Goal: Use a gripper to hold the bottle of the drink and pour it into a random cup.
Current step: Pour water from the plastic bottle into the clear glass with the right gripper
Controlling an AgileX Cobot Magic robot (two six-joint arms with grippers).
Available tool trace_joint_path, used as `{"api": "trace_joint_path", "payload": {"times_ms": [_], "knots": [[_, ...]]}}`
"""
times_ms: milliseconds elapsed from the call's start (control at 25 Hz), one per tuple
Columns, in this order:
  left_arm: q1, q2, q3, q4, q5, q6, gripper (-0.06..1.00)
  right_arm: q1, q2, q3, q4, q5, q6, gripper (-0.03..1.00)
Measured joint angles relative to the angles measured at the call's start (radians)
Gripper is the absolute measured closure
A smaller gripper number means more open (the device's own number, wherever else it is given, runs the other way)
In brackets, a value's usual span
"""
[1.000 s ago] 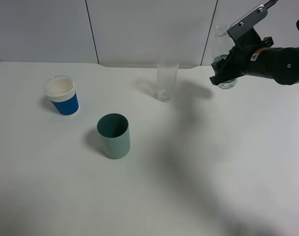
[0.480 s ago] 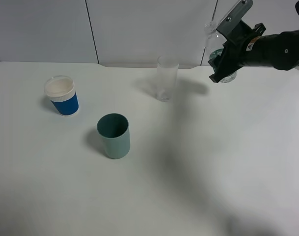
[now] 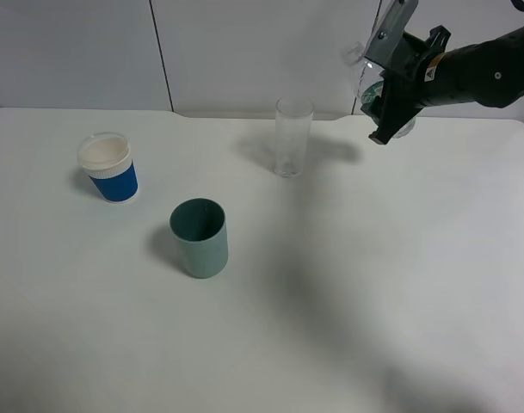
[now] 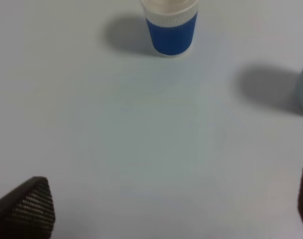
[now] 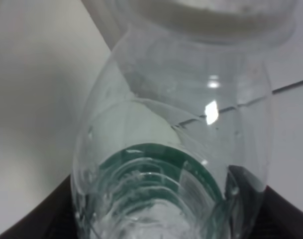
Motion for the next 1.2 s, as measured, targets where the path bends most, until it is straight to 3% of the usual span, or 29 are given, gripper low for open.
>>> {"api": "trace_joint_path", "payload": {"times_ms": [360, 960, 1200], "knots": [[0.000, 0.000, 0.000, 0.000, 0.000, 0.000, -0.05, 0.027, 0.058, -0.112, -0.131, 0.143, 0.011, 0.41], [0.000, 0.000, 0.000, 0.000, 0.000, 0.000, -0.05, 0.065, 0.081, -0.193, -0.336, 0.209, 0.028, 0.41], [0.000, 0.000, 0.000, 0.000, 0.000, 0.000, -0.05, 0.069, 0.081, -0.193, -0.358, 0.227, 0.030, 0.41]]}}
